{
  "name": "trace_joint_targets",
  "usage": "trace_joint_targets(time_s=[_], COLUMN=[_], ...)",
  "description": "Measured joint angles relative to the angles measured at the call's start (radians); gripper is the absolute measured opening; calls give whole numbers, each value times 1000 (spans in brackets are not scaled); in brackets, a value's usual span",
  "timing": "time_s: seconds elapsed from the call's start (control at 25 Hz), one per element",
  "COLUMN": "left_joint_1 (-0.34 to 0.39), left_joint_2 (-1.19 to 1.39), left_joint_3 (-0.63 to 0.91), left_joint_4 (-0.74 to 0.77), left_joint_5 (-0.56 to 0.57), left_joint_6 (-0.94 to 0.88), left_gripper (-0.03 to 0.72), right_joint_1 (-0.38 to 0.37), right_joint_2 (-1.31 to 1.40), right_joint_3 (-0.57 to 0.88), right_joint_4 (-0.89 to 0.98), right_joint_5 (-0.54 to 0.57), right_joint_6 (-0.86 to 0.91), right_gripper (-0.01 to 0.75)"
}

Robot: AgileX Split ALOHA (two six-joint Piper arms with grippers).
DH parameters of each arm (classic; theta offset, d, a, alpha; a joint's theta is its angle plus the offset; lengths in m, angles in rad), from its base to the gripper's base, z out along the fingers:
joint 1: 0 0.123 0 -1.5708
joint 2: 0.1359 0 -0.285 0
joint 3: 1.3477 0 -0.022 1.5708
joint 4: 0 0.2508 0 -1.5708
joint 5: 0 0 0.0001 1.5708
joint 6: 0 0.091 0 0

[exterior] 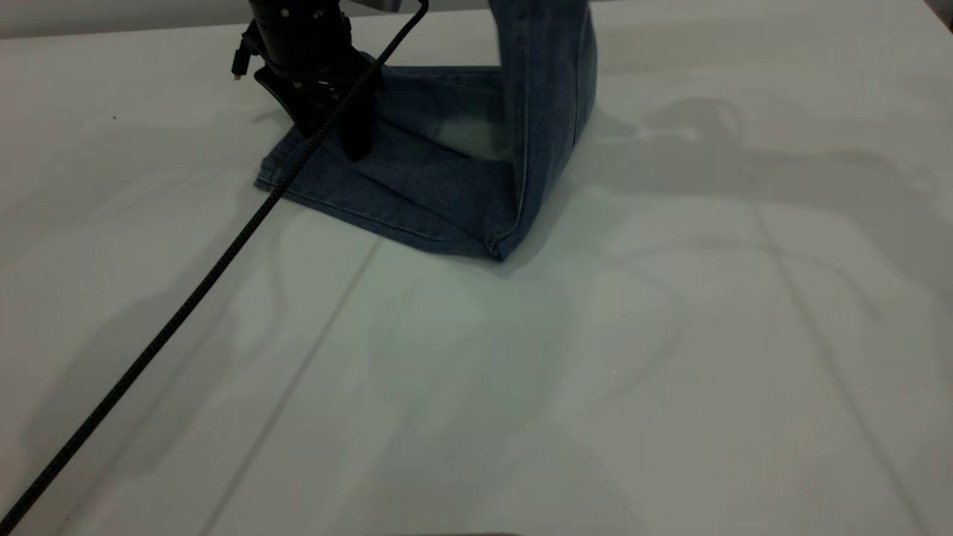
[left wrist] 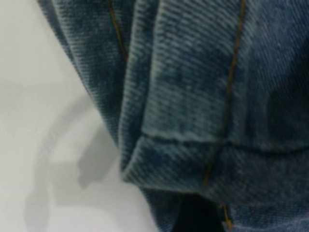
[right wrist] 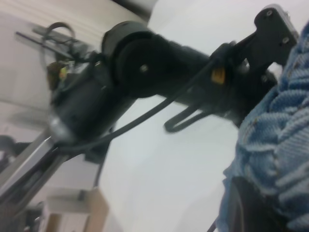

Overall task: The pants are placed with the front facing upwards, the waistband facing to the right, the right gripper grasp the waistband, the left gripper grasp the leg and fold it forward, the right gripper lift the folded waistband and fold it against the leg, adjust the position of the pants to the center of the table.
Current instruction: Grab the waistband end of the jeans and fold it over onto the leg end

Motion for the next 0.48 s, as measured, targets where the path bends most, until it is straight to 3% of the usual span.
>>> trace_joint_targets(time_s=[0.2, 0.48], left_joint_1=[0, 16], left_joint_2=[0, -67], left_joint_3=[-19, -152], left_joint_4=[-5, 27], left_joint_5=[39, 109], left_joint_6=[-24, -116], left_gripper=[500, 500], right_joint_1=[69, 94], right_joint_2=[56, 78], right_joint_3=[-6, -9], right_joint_4=[75, 208], right_joint_5=[-165, -178], right_joint_6=[-60, -214], right_gripper=[83, 83])
